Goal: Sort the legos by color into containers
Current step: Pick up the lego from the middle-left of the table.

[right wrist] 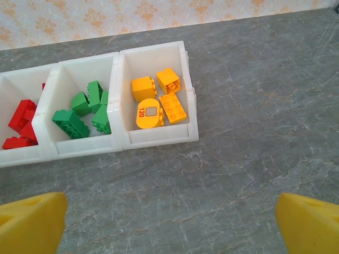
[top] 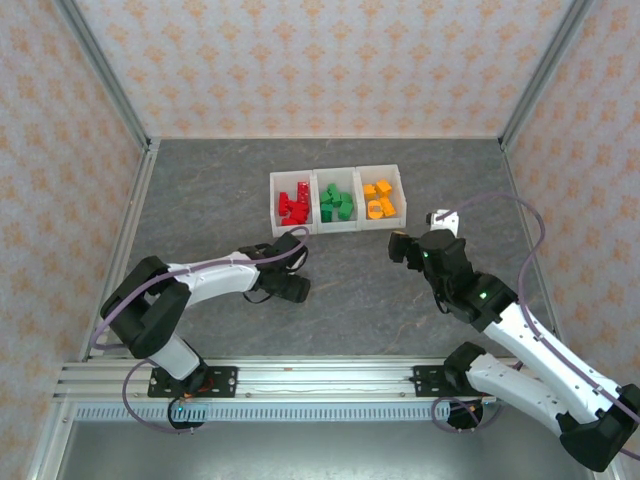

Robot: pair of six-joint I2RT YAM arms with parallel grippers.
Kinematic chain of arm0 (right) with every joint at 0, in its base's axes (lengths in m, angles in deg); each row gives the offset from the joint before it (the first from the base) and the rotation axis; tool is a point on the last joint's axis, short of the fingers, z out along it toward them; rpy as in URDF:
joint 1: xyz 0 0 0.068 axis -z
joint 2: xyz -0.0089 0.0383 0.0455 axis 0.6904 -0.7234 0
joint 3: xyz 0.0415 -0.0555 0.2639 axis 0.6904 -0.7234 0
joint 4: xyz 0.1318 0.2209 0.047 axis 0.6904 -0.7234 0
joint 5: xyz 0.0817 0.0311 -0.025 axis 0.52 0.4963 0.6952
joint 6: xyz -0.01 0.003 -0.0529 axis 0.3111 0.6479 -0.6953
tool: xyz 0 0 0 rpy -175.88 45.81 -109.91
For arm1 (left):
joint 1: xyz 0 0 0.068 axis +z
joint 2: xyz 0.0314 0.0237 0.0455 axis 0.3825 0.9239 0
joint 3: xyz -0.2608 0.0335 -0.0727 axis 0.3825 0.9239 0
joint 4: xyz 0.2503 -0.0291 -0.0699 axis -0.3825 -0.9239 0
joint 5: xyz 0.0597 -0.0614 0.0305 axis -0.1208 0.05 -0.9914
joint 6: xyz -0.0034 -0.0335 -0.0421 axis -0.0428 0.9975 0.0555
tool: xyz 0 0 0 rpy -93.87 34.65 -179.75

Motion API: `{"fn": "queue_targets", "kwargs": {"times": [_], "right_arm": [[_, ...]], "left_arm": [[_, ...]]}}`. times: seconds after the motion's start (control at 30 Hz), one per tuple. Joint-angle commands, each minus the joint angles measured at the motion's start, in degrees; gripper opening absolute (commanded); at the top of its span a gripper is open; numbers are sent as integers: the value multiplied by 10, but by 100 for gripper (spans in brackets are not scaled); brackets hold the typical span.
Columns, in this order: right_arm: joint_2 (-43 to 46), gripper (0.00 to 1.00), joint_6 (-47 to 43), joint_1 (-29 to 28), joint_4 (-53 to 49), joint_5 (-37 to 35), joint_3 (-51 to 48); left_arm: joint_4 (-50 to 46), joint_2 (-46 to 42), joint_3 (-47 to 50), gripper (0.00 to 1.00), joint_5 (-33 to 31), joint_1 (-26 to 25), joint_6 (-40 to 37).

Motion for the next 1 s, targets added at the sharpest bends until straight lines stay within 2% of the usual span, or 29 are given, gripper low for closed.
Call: {"fn": "queue_targets", "kwargs": {"times": [0.0,0.17,0.23,0.4,0.57,0.67,0.77,0.97], "right_arm": [[2,100,6,0,-7,-21,18],[-5,100,3,1,-5,-22,22],[-6,100,1,1,-6,-23,23],[-7,100,2,0,-4,-23,21],[-8,100,20,1,-13,-54,28],[-10,100,39,1,-21,-88,33],[-12,100,39,1,-11,-90,33],[-24,100,34,1,-3,-86,38]], "left_arm": [[-17,-5,16,62,6,0,4],[-22,-10,27,55,7,-1,18],[-24,-13,36,47,9,0,25],[-33,-15,42,35,10,-1,48],[-47,-33,6,31,-11,-1,79],[-51,-46,-48,30,-42,-1,101],[-49,-31,-132,32,-72,-1,107],[-112,124,-391,28,-100,8,68]]}}
